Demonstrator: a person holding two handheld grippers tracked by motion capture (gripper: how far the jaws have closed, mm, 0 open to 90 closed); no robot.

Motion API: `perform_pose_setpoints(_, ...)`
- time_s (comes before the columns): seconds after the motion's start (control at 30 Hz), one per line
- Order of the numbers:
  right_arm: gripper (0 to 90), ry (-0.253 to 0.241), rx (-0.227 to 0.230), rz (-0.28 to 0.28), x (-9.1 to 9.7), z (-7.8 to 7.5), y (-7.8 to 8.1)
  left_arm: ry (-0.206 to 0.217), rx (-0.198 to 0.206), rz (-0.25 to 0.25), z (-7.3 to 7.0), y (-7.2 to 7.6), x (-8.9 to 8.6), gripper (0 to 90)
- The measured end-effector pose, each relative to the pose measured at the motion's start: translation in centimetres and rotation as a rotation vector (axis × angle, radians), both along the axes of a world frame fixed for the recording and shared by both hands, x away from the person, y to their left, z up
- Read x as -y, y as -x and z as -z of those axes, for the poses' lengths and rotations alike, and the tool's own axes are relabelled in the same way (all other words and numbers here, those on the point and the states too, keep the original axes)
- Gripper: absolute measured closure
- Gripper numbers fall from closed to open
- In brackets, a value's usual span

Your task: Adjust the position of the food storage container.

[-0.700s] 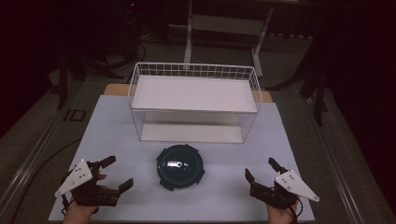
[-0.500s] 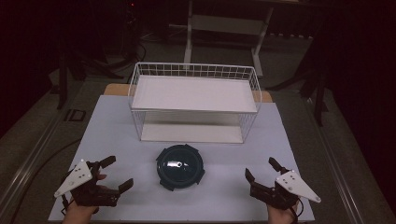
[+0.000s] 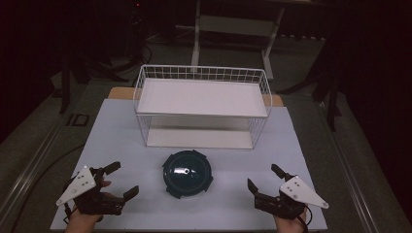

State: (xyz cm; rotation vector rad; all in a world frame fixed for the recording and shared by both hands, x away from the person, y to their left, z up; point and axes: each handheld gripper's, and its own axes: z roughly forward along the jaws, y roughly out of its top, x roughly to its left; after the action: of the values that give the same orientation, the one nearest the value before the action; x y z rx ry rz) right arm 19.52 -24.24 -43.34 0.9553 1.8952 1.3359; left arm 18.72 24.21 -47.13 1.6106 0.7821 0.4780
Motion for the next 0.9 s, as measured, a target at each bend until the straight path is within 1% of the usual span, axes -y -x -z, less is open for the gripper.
perform_pose_setpoints(0.07,12.5,-0.012,-0.01,-0.03,-0.3,-0.2,-0.1,0.0,0.0,0.001,0.0,0.0,0.0,0.6)
perform_pose_setpoints(0.13,12.3,-0.043,-0.034,-0.059,-0.6,-0.3,-0.4,-0.005,0.001,0.004,0.0,0.0,0.1,0.6)
perform_pose_setpoints(0.17,11.9,-0.045,-0.043,-0.065,-0.8,-0.3,-0.5,-0.006,0.002,0.006,0.0,0.0,0.1,0.6)
perform_pose_setpoints(0.2,11.9,-0.043,-0.052,-0.05,-1.1,-0.4,-0.8,-0.006,0.002,0.008,-0.1,0.0,0.1,0.6)
perform_pose_setpoints(0.23,11.9,-0.052,-0.065,-0.061,-1.3,-0.4,-1.0,-0.005,0.003,0.011,-0.1,0.0,0.1,0.5)
perform_pose_setpoints(0.27,11.9,-0.069,-0.082,-0.088,-1.4,-0.3,-1.3,-0.002,0.003,0.012,-0.1,0.0,0.1,0.5)
perform_pose_setpoints(0.3,12.0,-0.072,-0.088,-0.096,-1.7,-0.3,-1.5,-0.001,0.002,0.013,-0.1,0.0,0.1,0.5)
perform_pose_setpoints(0.37,12.2,-0.067,-0.097,-0.131,-2.3,-0.2,-1.9,0.0,0.001,0.015,0.0,0.0,0.1,0.6)
perform_pose_setpoints(0.43,12.3,-0.053,-0.102,-0.154,-3.0,-0.1,-2.2,-0.001,0.001,0.016,0.0,0.0,0.1,0.6)
perform_pose_setpoints(0.53,14.8,-0.037,-0.109,-0.185,-4.0,0.0,-2.5,-0.001,-0.001,0.021,0.0,-0.1,0.1,0.6)
perform_pose_setpoints(0.6,18.1,-0.022,-0.133,-0.214,-4.8,0.3,-2.8,-0.001,0.0,0.024,0.0,0.0,0.1,0.6)
perform_pose_setpoints(0.67,22.8,-0.008,-0.146,-0.241,-5.6,0.8,-2.9,0.001,0.001,0.024,0.0,0.0,0.1,0.6)
perform_pose_setpoints(0.7,23.1,-0.005,-0.149,-0.247,-5.8,1.0,-2.9,0.003,0.0,0.025,0.0,0.0,0.1,0.5)
perform_pose_setpoints(0.73,25.4,-0.004,-0.158,-0.259,-6.1,1.3,-3.0,0.001,0.0,0.026,0.0,0.0,0.1,0.5)
perform_pose_setpoints(0.77,27.1,-0.005,-0.176,-0.272,-6.4,1.5,-3.0,0.001,0.0,0.027,0.0,0.0,0.1,0.6)
perform_pose_setpoints(0.87,32.2,0.002,-0.208,-0.306,-7.2,2.1,-3.1,-0.001,-0.002,0.031,0.0,-0.1,0.1,0.6)
perform_pose_setpoints(0.9,32.2,0.002,-0.208,-0.306,-7.2,2.1,-3.1,-0.001,-0.002,0.031,0.0,-0.1,0.1,0.6)
